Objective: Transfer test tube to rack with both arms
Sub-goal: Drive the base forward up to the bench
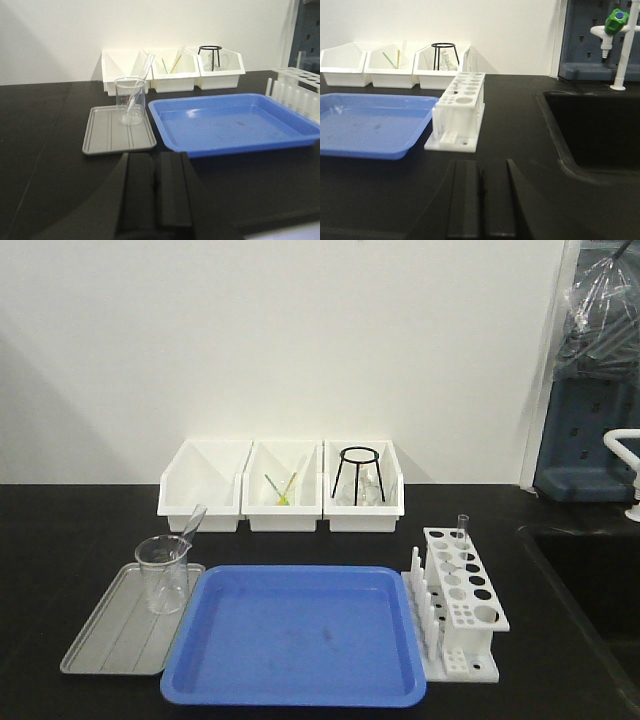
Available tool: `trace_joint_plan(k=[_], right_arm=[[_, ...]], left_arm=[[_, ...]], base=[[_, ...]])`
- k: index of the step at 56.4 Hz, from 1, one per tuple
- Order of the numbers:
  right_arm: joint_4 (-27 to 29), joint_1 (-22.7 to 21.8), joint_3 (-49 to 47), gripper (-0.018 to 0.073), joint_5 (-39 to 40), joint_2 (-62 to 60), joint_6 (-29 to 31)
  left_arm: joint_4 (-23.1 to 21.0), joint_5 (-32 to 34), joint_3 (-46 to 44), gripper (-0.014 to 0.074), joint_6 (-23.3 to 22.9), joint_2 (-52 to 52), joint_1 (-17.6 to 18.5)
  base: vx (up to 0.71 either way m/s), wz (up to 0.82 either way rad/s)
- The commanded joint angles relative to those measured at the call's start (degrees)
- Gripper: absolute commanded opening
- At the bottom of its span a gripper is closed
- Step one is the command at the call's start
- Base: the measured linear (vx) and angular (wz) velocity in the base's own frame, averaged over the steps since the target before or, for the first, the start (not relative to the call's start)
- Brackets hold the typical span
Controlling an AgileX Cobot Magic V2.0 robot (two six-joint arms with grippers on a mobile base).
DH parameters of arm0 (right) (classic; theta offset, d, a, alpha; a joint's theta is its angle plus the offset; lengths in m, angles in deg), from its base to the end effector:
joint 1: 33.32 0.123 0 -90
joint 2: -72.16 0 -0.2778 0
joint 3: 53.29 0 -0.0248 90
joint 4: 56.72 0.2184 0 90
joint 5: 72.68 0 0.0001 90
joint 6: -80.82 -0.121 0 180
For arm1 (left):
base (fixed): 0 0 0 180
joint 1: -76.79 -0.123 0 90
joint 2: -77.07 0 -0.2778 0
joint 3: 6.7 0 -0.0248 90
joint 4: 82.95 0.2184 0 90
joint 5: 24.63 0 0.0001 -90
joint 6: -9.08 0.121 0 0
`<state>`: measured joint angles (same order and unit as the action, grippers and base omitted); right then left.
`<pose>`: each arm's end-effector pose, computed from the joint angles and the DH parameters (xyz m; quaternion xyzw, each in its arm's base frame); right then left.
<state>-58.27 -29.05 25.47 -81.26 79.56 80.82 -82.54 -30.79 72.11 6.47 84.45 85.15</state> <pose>0.0612 0.0041 0.1881 -0.0359 0.7348 0.0147 0.6771 0.0610 -0.0089 0.1929 0.0385 0.7204 -0.0635 0.6895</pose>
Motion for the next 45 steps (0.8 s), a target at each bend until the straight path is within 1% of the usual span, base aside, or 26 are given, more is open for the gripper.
trace_joint_plan(k=[1, 26, 45], right_arm=[[-0.18, -0.18, 1.06, -0.0008, 4.89, -0.45, 0.74], [-0.18, -0.18, 1.06, -0.0008, 4.89, -0.45, 0.74], [-0.18, -0.18, 1.06, -0.0008, 4.89, -0.45, 0.74]], left_arm=[[-0.41, 4.68, -1.73, -0.0007, -0.04, -0.76, -0.06], [-0.41, 4.68, -1.73, -0.0007, -0.04, -0.76, -0.06], [-0.41, 4.68, -1.73, -0.0007, -0.04, -0.76, -0.06]], base=[[0.41, -0.06], [0.35, -0.02], [0.21, 0.04]])
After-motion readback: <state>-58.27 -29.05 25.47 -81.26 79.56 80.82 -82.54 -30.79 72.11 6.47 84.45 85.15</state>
